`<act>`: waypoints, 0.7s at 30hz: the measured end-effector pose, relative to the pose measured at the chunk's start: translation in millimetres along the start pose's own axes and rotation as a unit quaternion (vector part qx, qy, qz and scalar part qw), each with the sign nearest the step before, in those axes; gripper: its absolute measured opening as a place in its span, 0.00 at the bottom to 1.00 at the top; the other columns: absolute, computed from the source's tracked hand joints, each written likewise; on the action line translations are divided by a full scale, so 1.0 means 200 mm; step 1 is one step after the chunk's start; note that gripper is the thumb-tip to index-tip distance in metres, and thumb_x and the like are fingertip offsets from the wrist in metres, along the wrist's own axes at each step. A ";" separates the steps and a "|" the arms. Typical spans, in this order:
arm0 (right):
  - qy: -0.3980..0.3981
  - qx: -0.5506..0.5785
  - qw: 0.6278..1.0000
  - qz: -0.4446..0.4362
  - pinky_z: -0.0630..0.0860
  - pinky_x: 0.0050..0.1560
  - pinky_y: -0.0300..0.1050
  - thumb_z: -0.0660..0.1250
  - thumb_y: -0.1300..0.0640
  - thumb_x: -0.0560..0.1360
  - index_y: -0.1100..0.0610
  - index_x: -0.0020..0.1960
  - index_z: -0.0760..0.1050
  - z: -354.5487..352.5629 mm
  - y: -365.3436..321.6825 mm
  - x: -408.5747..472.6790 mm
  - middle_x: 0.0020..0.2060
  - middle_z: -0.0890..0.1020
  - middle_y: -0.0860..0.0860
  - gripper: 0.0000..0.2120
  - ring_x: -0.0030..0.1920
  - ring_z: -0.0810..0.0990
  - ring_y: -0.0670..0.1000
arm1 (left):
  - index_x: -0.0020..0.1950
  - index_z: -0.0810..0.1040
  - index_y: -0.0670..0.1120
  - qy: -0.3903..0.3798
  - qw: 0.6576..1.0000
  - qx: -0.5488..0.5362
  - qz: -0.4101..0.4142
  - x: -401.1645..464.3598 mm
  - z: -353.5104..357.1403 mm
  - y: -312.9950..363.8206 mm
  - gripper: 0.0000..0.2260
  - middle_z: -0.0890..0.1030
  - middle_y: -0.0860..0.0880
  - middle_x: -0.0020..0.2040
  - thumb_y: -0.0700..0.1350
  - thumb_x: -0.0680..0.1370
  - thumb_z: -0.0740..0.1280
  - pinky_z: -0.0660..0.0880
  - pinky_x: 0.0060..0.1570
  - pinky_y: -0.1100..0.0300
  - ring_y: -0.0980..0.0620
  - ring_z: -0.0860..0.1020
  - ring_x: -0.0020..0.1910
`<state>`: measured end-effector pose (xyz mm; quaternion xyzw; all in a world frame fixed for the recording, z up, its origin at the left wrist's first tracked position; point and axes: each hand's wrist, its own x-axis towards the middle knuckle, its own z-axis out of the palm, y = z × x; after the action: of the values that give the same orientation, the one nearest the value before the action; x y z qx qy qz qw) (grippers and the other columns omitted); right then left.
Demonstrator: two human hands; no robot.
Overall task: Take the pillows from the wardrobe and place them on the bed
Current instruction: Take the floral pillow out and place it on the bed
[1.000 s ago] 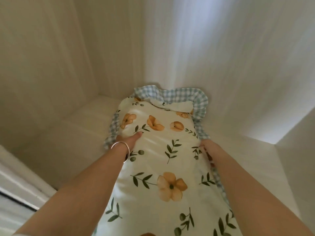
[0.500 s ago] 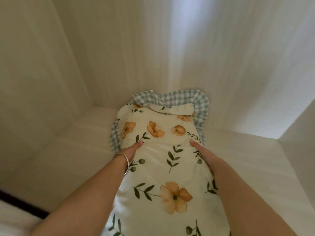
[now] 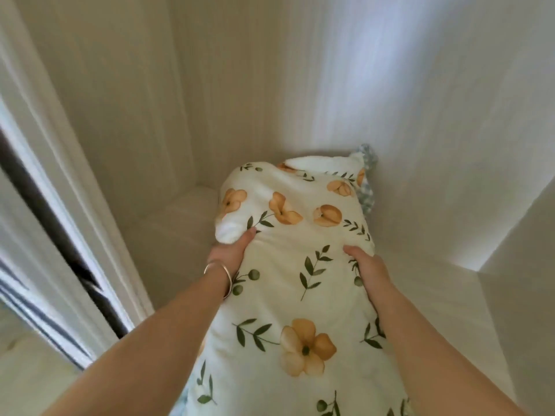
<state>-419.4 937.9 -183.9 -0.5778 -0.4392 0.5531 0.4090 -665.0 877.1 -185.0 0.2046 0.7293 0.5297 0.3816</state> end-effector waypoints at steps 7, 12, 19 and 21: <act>0.077 -0.001 0.993 -0.085 0.74 0.55 0.51 0.64 0.37 0.71 0.60 0.61 0.74 -0.29 -0.03 -0.29 0.55 0.80 0.57 0.29 0.55 0.78 0.60 | 0.65 0.72 0.53 0.070 0.985 -0.055 0.147 -0.61 0.03 -0.02 0.36 0.80 0.53 0.56 0.66 0.60 0.71 0.74 0.58 0.53 0.49 0.78 0.54; 0.100 -0.004 0.985 -0.141 0.75 0.54 0.52 0.62 0.39 0.74 0.62 0.57 0.76 -0.35 -0.03 -0.55 0.53 0.81 0.61 0.27 0.54 0.78 0.61 | 0.64 0.73 0.52 0.091 0.972 -0.074 0.204 -0.91 -0.09 -0.04 0.31 0.80 0.53 0.56 0.63 0.65 0.71 0.73 0.54 0.56 0.51 0.78 0.52; 0.109 0.038 0.972 -0.202 0.69 0.46 0.46 0.60 0.43 0.77 0.65 0.55 0.77 -0.29 -0.01 -0.90 0.50 0.80 0.63 0.25 0.52 0.78 0.60 | 0.60 0.74 0.51 0.144 0.950 -0.082 0.263 -1.25 -0.31 -0.08 0.23 0.79 0.56 0.49 0.56 0.68 0.73 0.72 0.51 0.59 0.55 0.77 0.48; 0.097 0.056 0.969 -0.219 0.69 0.45 0.45 0.59 0.36 0.71 0.64 0.53 0.78 -0.23 0.00 -1.01 0.46 0.80 0.60 0.31 0.48 0.78 0.58 | 0.61 0.74 0.50 0.161 0.943 -0.083 0.279 -1.32 -0.41 -0.10 0.24 0.79 0.55 0.50 0.56 0.69 0.73 0.72 0.52 0.59 0.53 0.77 0.49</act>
<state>-374.0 744.3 -125.4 -0.4952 -0.4814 0.4148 0.5925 -561.5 632.9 -100.6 0.2798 0.6480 0.6996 0.1114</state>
